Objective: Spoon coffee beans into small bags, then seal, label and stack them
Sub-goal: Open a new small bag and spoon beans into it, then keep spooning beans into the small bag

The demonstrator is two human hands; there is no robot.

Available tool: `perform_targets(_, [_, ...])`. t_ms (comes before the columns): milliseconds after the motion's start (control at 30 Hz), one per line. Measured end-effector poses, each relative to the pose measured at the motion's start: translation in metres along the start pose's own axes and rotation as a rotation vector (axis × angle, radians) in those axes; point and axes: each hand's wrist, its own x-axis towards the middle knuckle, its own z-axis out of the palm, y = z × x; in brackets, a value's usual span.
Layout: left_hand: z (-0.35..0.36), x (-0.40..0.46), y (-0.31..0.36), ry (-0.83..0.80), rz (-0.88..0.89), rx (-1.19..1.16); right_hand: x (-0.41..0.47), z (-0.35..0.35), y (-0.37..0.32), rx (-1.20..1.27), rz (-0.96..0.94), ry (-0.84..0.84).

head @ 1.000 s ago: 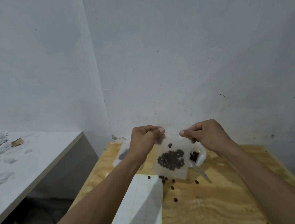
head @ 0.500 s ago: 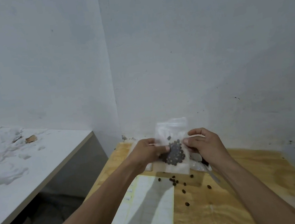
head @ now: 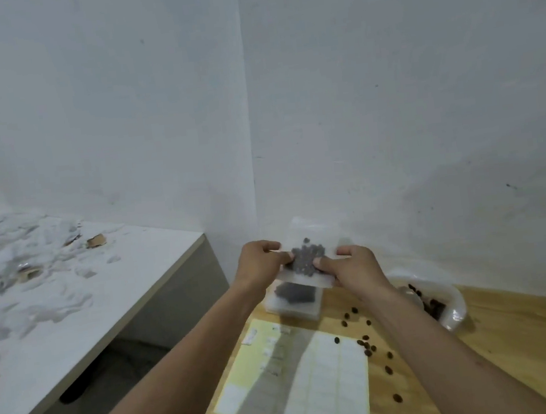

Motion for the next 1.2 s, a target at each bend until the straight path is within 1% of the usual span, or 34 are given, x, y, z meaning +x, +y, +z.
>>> perform_targets(100, [-0.001,0.01,-0.018,0.046,-0.024,0.106,0.006,0.021,0.006,-0.233,-0.022,0.018])
perform_targets(167, [0.001,0.009,-0.032,0.065,-0.056,0.271,0.007,0.036,0.018,-0.381,-0.004,0.015])
perform_targets(233, [0.005,0.01,-0.049,0.076,-0.09,0.374,0.009,0.047,0.031,-0.539,0.016,0.017])
perform_targets(300, [0.005,0.008,-0.058,0.073,-0.084,0.395,0.011,0.055,0.042,-0.63,0.032,0.018])
perform_targets(567, [0.002,0.013,-0.066,0.04,-0.056,0.327,0.015,0.056,0.043,-0.636,0.027,-0.004])
perform_targets(667, [0.0,0.008,-0.066,0.034,-0.043,0.323,0.009,0.049,0.038,-0.645,-0.014,-0.006])
perform_targets(767, [-0.001,-0.001,-0.061,0.057,0.031,0.365,0.002,0.034,0.028,-0.652,-0.086,0.029])
perform_targets(933, [0.008,-0.02,-0.036,0.107,0.184,0.457,-0.015,-0.013,0.004,-0.708,-0.186,0.073])
perform_targets(1100, [0.038,-0.045,-0.006,0.033,0.342,0.447,-0.039,-0.077,-0.009,-0.671,-0.191,0.186])
perform_targets(1200, [0.071,-0.063,0.013,-0.041,0.413,0.417,-0.059,-0.125,-0.007,-0.69,-0.14,0.248])
